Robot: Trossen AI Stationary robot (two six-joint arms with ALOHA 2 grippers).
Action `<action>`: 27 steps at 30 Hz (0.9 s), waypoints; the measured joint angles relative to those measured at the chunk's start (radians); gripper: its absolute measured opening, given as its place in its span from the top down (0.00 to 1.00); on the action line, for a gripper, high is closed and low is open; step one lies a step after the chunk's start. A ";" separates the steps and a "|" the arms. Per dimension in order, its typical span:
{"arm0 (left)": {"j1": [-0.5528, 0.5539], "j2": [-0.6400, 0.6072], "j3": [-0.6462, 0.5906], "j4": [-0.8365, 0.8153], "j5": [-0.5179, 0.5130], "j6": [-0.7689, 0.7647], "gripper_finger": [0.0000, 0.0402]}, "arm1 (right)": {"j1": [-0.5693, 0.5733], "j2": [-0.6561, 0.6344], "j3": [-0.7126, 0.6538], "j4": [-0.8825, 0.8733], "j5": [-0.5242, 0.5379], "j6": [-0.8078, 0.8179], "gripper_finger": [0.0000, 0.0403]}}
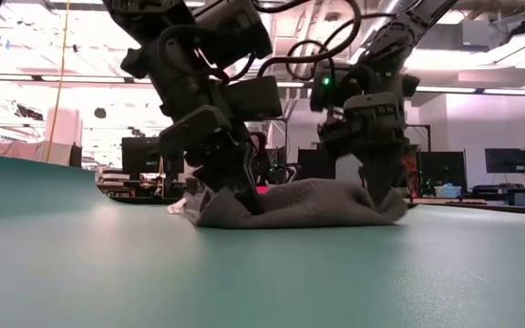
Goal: Roll towel into tight, uniform cylinder
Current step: Roll the gray towel
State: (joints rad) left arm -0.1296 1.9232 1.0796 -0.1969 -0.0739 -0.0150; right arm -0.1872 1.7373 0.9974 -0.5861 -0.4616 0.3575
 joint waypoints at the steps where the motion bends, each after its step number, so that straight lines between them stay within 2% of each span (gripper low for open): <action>1: 0.006 -0.001 -0.009 0.012 0.012 -0.001 1.00 | -0.006 -0.018 0.000 -0.001 0.017 -0.001 0.76; 4: 0.023 0.000 -0.030 0.041 0.047 -0.001 1.00 | -0.025 -0.071 0.000 -0.006 0.058 0.000 0.70; 9: 0.042 0.001 -0.034 0.048 0.063 0.018 1.00 | -0.054 -0.151 0.000 -0.008 0.068 -0.014 0.61; 14: 0.050 0.002 -0.035 0.049 0.052 0.018 1.00 | -0.057 -0.271 0.000 -0.007 0.096 -0.094 0.58; 17: 0.050 0.003 -0.035 0.051 0.059 0.018 1.00 | 0.013 -0.361 -0.010 0.004 0.106 -0.187 0.60; 20: 0.051 0.003 -0.037 0.057 0.081 0.024 1.00 | 0.120 -0.430 -0.042 0.015 0.214 -0.230 0.63; 24: 0.057 0.004 -0.037 0.058 0.086 0.011 1.00 | 0.242 -0.469 -0.176 0.134 0.349 -0.250 0.69; 27: 0.068 0.004 -0.037 0.057 0.099 -0.029 1.00 | 0.286 -0.468 -0.282 0.220 0.396 -0.219 0.74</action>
State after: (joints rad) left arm -0.0618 1.9270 1.0424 -0.1394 0.0255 -0.0445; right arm 0.0984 1.2694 0.7149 -0.3659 -0.0657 0.1386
